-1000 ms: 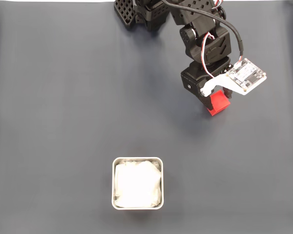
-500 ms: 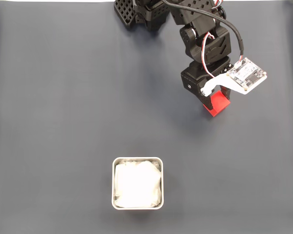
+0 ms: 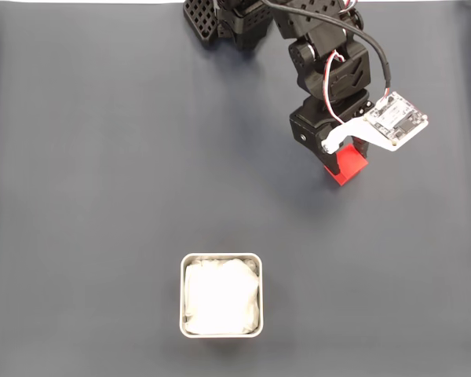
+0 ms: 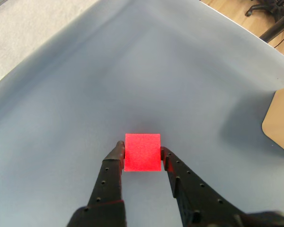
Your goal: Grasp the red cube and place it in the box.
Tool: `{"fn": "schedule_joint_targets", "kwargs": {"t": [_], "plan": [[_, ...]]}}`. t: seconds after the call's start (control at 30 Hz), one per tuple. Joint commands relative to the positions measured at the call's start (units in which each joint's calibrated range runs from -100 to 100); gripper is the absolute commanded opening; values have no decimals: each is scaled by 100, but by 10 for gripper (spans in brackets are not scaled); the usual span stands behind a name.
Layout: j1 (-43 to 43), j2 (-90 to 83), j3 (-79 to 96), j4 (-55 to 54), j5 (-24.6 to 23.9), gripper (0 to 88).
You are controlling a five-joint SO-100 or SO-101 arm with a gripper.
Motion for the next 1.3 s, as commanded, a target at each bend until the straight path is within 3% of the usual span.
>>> {"fn": "schedule_joint_targets", "kwargs": {"t": [0.0, 0.5, 1.27], "plan": [[50, -389, -365, 220, 10, 70], [348, -823, -1606, 1302, -132, 68], [1271, -467, -3476, 1900, -68, 68]]}}
